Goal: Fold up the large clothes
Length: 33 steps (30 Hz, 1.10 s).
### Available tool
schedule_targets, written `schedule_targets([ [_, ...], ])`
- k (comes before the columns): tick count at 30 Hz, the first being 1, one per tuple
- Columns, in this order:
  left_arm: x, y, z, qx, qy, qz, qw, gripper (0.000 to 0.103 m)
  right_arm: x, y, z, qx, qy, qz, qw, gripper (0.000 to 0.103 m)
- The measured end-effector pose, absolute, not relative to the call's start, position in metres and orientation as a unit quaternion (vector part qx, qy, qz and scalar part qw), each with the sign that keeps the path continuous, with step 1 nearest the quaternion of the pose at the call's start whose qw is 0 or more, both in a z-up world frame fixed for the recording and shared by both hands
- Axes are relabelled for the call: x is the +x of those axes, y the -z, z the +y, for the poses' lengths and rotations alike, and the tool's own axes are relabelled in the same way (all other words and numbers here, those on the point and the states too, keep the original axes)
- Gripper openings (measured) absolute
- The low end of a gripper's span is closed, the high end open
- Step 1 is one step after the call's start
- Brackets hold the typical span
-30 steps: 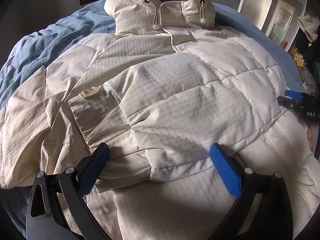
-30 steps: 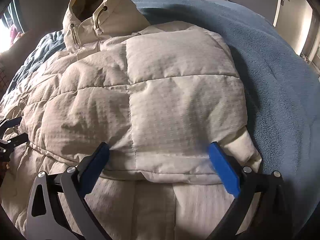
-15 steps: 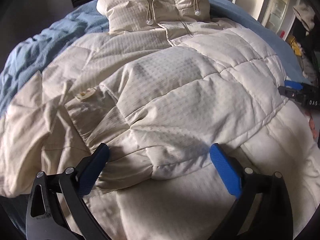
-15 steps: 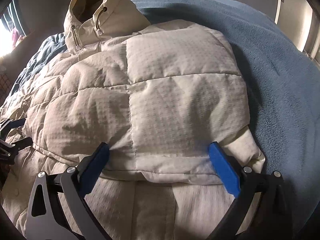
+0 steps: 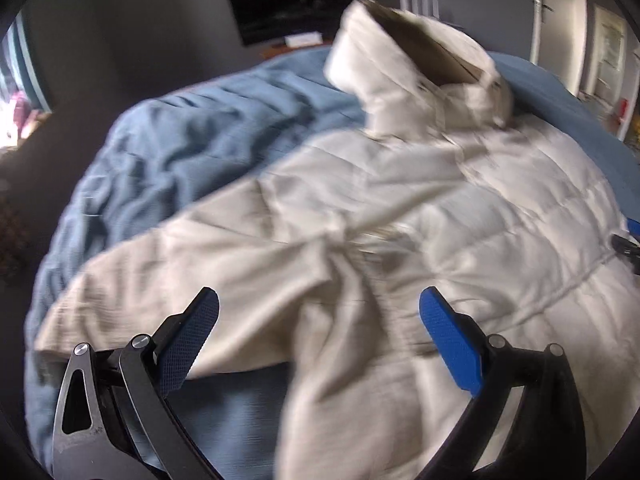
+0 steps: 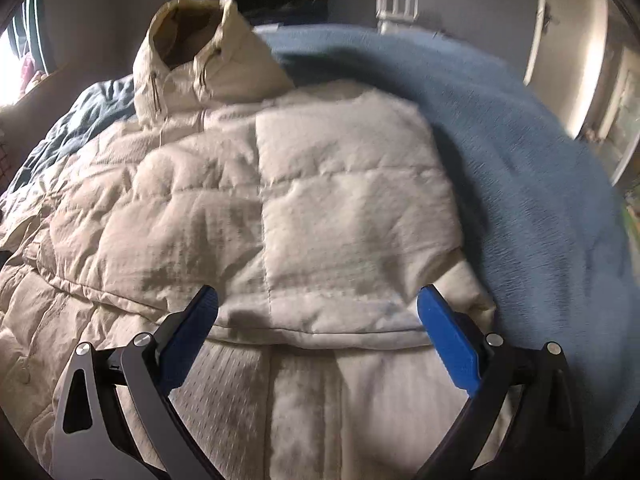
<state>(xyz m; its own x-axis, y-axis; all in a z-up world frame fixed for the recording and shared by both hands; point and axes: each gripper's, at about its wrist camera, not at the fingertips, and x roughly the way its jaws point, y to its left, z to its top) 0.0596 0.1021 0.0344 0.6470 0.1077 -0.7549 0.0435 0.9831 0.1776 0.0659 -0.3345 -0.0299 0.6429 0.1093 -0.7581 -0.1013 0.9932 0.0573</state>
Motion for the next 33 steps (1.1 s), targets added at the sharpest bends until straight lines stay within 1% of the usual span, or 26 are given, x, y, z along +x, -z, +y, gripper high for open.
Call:
schedule_targets([
  [4,0.051,-0.051,0.148,0.052,-0.06,0.422,0.903,0.097,0.045,0.002,-0.338,0.007,-0.032,0.353,0.935,0.096],
  [7,0.046,-0.059,0.186,0.004,-0.104,0.422,0.901,0.097,0.027,-0.02,-0.342,0.063,-0.048,0.308,0.948,0.096],
  [9,0.042,-0.059,0.21,-0.032,-0.127,0.423,0.896,0.096,0.022,-0.028,-0.338,0.081,-0.058,0.297,0.95,0.096],
  [11,0.039,-0.054,0.238,-0.077,-0.15,0.434,0.885,0.096,0.019,-0.031,-0.328,0.069,-0.065,0.292,0.952,0.096],
  [14,0.034,-0.044,0.273,-0.13,-0.185,0.443,0.867,0.097,0.019,-0.029,-0.313,0.038,-0.082,0.295,0.951,0.096],
  [17,0.032,-0.035,0.298,-0.129,-0.24,0.449,0.851,0.096,0.023,-0.021,-0.302,0.02,-0.085,0.309,0.947,0.096],
  [23,0.026,-0.016,0.336,-0.213,-0.264,0.457,0.822,0.096,0.029,-0.004,-0.309,0.043,-0.072,0.342,0.936,0.096],
  [28,0.035,-0.009,0.35,-0.22,-0.28,0.455,0.816,0.096,0.035,0.007,-0.31,0.049,-0.067,0.364,0.928,0.096],
  [31,0.043,0.001,0.354,-0.223,-0.28,0.452,0.817,0.096,0.035,0.008,-0.304,0.032,-0.071,0.365,0.928,0.096],
  [33,0.05,0.008,0.355,-0.207,-0.289,0.452,0.818,0.096,0.035,0.009,-0.297,0.017,-0.075,0.367,0.927,0.096],
])
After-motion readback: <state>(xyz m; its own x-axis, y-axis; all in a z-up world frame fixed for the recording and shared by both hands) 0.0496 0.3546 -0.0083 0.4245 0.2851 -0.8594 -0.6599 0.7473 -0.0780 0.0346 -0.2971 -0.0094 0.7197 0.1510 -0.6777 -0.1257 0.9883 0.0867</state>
